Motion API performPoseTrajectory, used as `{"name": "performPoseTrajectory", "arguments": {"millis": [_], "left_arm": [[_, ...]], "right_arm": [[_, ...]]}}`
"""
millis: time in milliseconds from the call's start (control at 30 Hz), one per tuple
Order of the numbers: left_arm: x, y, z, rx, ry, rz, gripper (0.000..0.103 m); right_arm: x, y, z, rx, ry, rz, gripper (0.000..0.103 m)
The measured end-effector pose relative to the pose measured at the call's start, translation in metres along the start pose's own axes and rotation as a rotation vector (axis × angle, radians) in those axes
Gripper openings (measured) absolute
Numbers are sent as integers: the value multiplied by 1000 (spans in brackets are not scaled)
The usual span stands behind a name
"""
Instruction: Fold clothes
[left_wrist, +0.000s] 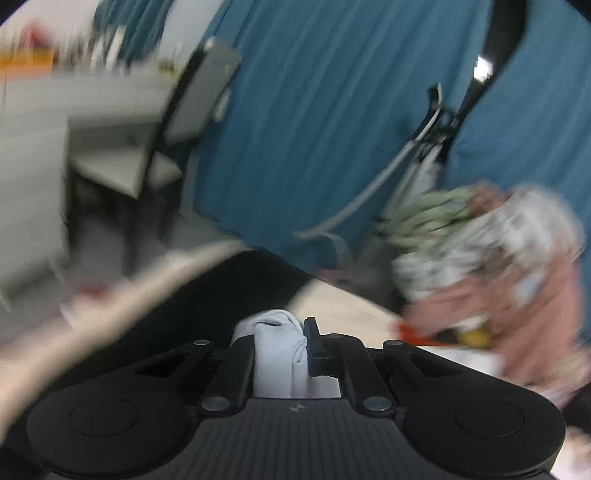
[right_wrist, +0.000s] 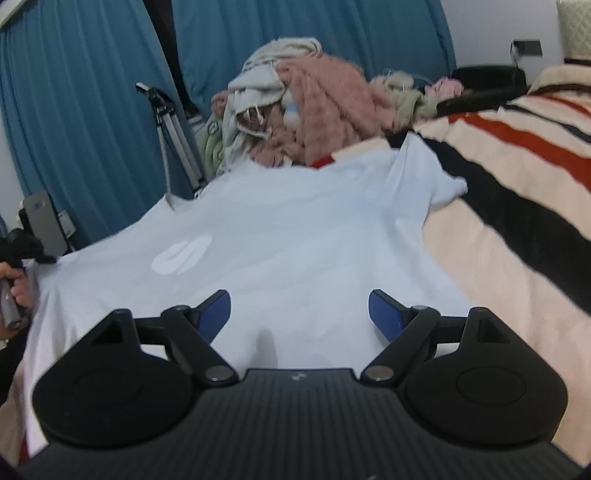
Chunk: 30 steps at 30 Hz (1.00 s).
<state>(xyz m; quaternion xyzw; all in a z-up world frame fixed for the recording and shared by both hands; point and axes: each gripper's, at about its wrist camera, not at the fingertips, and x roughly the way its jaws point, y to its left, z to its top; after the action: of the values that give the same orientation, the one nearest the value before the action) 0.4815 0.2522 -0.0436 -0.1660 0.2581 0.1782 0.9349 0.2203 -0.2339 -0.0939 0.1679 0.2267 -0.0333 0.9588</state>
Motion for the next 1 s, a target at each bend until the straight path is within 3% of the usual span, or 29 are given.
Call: {"name": "performPoseTrajectory", "arguments": {"millis": [67, 133, 200, 400, 667, 767, 1000], "left_arm": [[15, -3, 1, 53, 44, 49, 9], [18, 1, -2, 35, 68, 34, 15], [12, 3, -7, 22, 72, 22, 43], [-52, -1, -38, 135, 94, -24, 77], [-207, -10, -121, 290, 115, -157, 82], [-273, -14, -155, 339, 120, -247, 85], [-381, -7, -219, 343, 84, -334, 88]], "right_arm": [[3, 3, 0, -14, 11, 6, 83], [4, 7, -2, -36, 21, 15, 83], [4, 11, -4, -59, 25, 26, 83], [0, 20, -5, -59, 34, 74, 83], [-24, 33, -7, -123, -8, 121, 83], [-37, 37, -4, -130, -31, 127, 83], [-73, 45, 1, -158, -78, 154, 83]]}}
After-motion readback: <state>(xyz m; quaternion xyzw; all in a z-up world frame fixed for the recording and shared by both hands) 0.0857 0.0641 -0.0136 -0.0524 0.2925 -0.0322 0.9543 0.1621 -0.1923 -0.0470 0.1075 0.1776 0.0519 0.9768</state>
